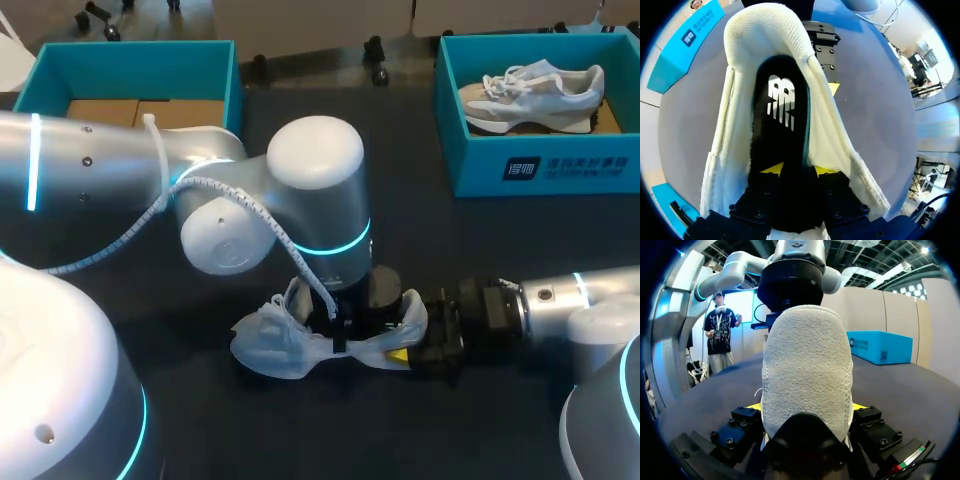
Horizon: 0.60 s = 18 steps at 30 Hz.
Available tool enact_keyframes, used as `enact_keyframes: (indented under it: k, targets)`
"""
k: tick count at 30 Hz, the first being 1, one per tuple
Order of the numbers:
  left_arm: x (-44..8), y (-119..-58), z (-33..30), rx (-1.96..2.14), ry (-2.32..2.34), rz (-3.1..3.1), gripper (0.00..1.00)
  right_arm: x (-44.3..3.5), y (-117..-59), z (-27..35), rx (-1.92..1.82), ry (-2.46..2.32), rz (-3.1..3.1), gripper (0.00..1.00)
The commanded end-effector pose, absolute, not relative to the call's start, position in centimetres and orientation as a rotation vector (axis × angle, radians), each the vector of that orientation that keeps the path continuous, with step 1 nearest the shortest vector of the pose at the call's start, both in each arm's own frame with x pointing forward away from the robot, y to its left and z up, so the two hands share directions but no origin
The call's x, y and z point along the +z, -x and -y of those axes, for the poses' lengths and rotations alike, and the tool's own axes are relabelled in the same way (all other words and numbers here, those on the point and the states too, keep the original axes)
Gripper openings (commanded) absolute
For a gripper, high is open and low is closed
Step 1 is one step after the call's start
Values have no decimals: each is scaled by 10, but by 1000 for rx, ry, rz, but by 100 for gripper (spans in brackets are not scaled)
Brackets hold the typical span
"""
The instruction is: Take the shoe out of the shoebox, open the shoe tongue, remove and reinsert the insole, then place the shoe into the shoebox
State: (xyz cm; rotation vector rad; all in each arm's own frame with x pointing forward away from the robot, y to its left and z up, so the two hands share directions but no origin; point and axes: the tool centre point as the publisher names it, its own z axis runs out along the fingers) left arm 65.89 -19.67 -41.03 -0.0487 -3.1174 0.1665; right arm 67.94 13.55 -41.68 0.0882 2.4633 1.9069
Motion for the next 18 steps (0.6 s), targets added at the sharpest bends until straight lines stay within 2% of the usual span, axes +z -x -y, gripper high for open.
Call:
enact_keyframes:
  k: [1,12,18]
  targets:
    - [-419,-662,200,170,38,3131,33,-414,-679,-136,1903,-87,-2471,0]
    - [-421,-680,201,141,14,3264,32,-414,-679,-136,1903,-87,-2471,0]
    - [-420,-689,198,126,-7,3287,25,-414,-679,-136,1903,-87,-2471,0]
